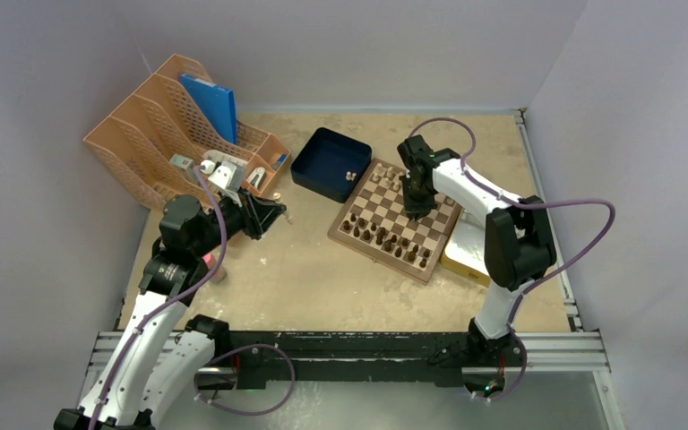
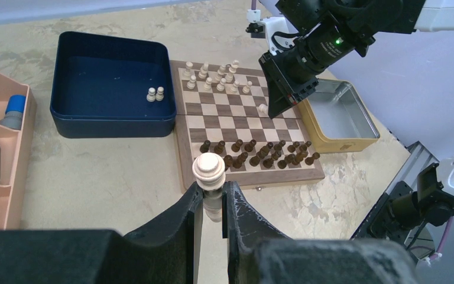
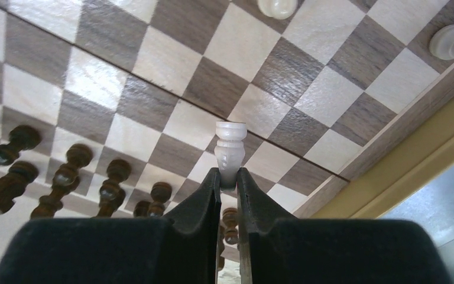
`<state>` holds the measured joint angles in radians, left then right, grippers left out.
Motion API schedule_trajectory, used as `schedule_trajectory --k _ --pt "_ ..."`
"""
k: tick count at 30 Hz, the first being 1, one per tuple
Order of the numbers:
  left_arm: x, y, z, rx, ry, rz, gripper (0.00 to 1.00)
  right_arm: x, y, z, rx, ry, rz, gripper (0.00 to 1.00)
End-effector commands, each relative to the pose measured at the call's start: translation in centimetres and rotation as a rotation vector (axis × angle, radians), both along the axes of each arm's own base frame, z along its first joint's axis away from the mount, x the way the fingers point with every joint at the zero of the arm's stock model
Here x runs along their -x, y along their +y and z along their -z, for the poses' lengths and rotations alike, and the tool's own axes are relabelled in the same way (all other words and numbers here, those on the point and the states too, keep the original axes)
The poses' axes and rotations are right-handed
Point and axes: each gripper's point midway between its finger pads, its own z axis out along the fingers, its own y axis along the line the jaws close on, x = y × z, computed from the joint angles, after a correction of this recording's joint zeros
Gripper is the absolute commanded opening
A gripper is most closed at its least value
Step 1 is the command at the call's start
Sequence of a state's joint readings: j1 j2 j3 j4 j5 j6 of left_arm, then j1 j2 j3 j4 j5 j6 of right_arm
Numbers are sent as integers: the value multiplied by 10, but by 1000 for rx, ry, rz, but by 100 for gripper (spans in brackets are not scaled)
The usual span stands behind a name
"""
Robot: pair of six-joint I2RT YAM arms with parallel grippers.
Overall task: Set up the chess pieces on the board
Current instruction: Place the chess piece on the chessboard.
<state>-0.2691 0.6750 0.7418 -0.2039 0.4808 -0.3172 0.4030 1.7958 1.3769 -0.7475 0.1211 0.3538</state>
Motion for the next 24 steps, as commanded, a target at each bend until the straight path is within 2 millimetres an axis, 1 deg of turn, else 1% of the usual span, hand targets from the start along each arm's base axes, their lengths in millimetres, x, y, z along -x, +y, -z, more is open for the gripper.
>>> schedule_trajectory --k 1,6,17,18,21,22,24 --pt "-2 -1 -9 -8 -54 3 0 -11 -12 -4 46 -29 22 15" --pt "-2 -1 -9 -9 -55 3 0 -13 -10 -7 7 -37 17 18" --pt "-2 0 -9 -10 -55 0 0 -20 -16 -13 24 -62 34 22" --pt "-2 0 -9 -9 -56 0 0 -20 -16 -13 24 -64 34 22" --pt "-2 0 -9 -9 -57 0 0 -21 -18 -13 32 -69 39 14" --pt "-2 0 -9 -9 -57 -1 0 -21 -18 -13 34 -70 41 15" --pt "-1 0 -9 -9 -56 0 0 -22 -17 -13 21 -82 49 19"
